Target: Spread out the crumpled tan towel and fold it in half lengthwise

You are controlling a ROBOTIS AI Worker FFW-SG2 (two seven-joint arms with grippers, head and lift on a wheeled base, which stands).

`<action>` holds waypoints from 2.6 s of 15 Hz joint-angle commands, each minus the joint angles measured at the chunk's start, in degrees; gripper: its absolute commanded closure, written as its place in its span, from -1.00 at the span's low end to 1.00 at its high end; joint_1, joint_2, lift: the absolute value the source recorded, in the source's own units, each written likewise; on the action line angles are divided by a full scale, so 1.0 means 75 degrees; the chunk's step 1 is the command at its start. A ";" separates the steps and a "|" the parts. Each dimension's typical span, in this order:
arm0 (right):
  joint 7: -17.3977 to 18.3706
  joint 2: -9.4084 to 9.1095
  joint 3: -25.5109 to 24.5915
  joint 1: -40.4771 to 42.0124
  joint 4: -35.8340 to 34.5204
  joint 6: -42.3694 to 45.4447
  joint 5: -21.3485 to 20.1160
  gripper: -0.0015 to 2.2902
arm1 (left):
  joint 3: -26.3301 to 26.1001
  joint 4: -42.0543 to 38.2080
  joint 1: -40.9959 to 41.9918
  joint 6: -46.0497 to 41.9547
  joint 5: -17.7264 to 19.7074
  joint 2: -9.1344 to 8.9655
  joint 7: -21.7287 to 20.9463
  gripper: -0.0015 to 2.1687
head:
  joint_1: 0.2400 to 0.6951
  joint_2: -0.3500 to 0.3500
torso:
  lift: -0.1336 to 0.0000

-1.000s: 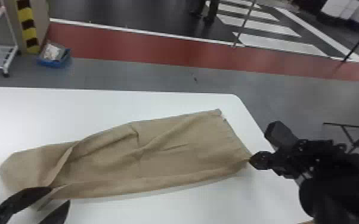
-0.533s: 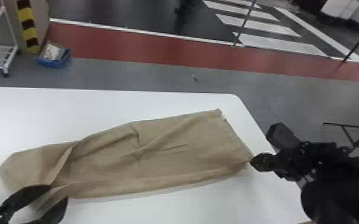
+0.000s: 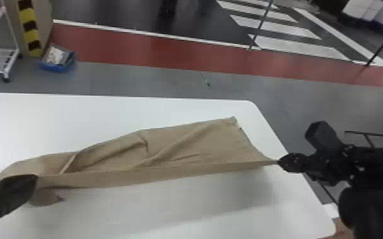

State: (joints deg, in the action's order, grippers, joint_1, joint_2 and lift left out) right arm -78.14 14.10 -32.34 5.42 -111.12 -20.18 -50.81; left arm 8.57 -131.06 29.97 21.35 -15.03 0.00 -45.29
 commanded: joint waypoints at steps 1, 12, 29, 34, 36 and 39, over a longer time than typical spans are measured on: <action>-0.0024 0.0042 -0.0141 -0.0043 -0.0032 0.0048 0.0036 0.03 | 0.0206 -0.0853 -0.0421 0.1203 -0.0012 -0.0020 -0.0372 0.36 | 1.00 -1.00 | -0.87; -0.0024 0.0042 -0.0223 -0.0020 0.0108 0.0118 0.0013 0.03 | -0.1646 0.0084 -0.0164 0.1109 -0.0973 -0.0020 -0.0266 -0.94 | 1.00 -1.00 | -0.87; -0.0024 0.0007 -0.0153 -0.0078 0.0202 -0.0702 -0.0280 0.03 | -0.0580 -0.0279 0.0411 0.2773 -0.0411 0.0574 -0.0571 -0.69 | 1.00 -1.00 | -0.87; -0.0024 0.0160 -0.0176 -0.0090 0.0214 -0.0655 -0.0151 0.03 | -0.0533 -0.0326 0.0516 0.2796 -0.0575 0.0422 -0.0641 -0.59 | 1.00 -1.00 | -0.87; -0.0024 0.0206 -0.0176 -0.0113 0.0237 -0.0608 -0.0081 0.03 | -0.0591 -0.0361 0.0586 0.2773 -0.0622 0.0363 -0.0629 -0.59 | 1.00 -1.00 | -0.87; -0.0024 0.0206 -0.0165 -0.0125 0.0226 -0.0562 -0.0058 0.03 | -0.0791 -0.0349 0.0610 0.2632 -0.0680 0.0352 -0.0582 -0.59 | 1.00 -1.00 | -0.87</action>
State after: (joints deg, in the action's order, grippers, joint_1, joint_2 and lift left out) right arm -78.13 15.66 -33.65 4.50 -109.35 -24.53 -51.29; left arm 3.33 -133.82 34.50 41.70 -19.81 2.66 -49.81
